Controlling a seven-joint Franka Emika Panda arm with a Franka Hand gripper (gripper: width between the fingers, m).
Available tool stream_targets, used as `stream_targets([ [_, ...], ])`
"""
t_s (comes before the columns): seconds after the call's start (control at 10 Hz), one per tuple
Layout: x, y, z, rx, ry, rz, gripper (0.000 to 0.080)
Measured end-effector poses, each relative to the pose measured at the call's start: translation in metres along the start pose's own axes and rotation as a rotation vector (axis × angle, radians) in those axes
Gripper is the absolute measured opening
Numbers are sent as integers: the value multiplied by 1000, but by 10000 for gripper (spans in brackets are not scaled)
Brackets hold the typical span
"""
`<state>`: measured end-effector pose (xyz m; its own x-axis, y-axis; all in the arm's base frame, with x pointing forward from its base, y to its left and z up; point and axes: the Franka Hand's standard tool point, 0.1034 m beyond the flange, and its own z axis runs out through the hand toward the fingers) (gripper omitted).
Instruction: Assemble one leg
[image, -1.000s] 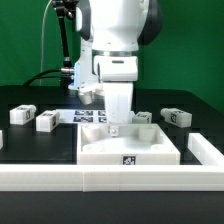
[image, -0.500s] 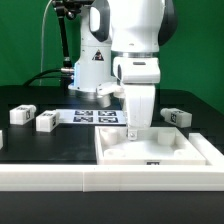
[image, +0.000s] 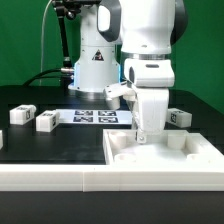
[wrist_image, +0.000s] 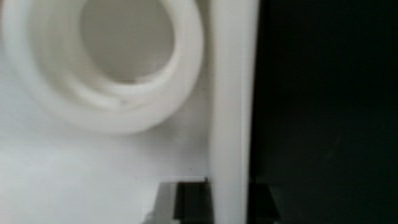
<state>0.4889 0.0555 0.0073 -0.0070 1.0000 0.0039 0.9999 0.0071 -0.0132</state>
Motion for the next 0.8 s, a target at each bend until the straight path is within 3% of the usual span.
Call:
stream_targets([
  [0.1,0,0,0,0,0,0,57],
  [0.2,0,0,0,0,0,0,131],
  [0.3,0,0,0,0,0,0,269],
  [0.4,0,0,0,0,0,0,269],
  [0.5,0,0,0,0,0,0,471],
  [0.6,0,0,0,0,0,0,592],
  [0.8,0,0,0,0,0,0,639],
])
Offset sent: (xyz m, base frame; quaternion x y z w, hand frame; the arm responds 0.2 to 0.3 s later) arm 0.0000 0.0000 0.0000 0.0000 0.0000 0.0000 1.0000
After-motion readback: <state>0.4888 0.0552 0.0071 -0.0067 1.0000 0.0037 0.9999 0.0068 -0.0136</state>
